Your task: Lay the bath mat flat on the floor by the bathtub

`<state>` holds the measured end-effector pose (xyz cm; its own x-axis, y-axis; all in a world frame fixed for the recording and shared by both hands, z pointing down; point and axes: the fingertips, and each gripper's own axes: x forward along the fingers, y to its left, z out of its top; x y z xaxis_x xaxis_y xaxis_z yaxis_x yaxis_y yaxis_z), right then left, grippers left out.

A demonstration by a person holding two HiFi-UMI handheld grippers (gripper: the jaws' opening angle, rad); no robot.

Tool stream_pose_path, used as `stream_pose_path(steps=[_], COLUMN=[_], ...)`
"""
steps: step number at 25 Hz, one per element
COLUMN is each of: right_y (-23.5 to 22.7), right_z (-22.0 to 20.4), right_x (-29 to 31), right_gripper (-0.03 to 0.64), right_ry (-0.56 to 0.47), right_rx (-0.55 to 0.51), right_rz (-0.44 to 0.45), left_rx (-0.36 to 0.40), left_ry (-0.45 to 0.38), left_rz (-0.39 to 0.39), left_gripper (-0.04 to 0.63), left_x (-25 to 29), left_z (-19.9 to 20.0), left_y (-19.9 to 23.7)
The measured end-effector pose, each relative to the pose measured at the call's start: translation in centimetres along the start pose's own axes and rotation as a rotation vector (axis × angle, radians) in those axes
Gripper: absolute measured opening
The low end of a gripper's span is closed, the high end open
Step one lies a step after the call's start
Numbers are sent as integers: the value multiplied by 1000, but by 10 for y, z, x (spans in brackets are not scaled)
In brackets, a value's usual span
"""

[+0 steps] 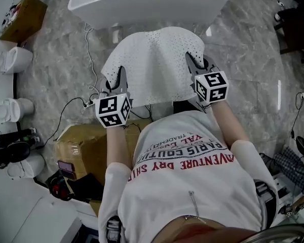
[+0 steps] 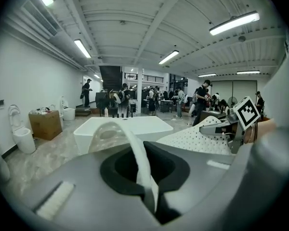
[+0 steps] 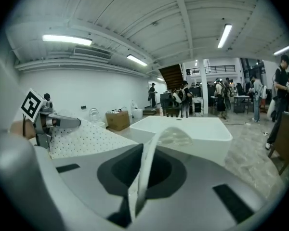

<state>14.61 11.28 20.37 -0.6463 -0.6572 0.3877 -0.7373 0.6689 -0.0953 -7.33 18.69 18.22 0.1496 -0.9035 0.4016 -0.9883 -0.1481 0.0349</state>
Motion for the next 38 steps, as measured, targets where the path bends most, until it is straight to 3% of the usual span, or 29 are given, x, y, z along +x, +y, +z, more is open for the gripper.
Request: stream_pose_path(steps=[11, 17, 23, 29, 38], right_y=[-124, -146, -158, -178, -215], right_z=[29, 30, 22, -9, -133], right_x=[107, 162, 241, 323, 430], right_gripper=[18, 18, 18, 18, 18], right_ry=[79, 142, 218, 275, 409], right_rx=[-7, 30, 101, 139, 139], right_rz=[25, -14, -91, -157, -170], left_rx=[-12, 24, 15, 30, -28], left_ry=[58, 113, 162, 213, 312], left_rz=[32, -23, -122, -206, -171], left_gripper=[18, 18, 18, 18, 18], left_x=[149, 212, 291, 375, 480], left_z=[45, 47, 37, -2, -128], left_y=[26, 57, 119, 174, 230])
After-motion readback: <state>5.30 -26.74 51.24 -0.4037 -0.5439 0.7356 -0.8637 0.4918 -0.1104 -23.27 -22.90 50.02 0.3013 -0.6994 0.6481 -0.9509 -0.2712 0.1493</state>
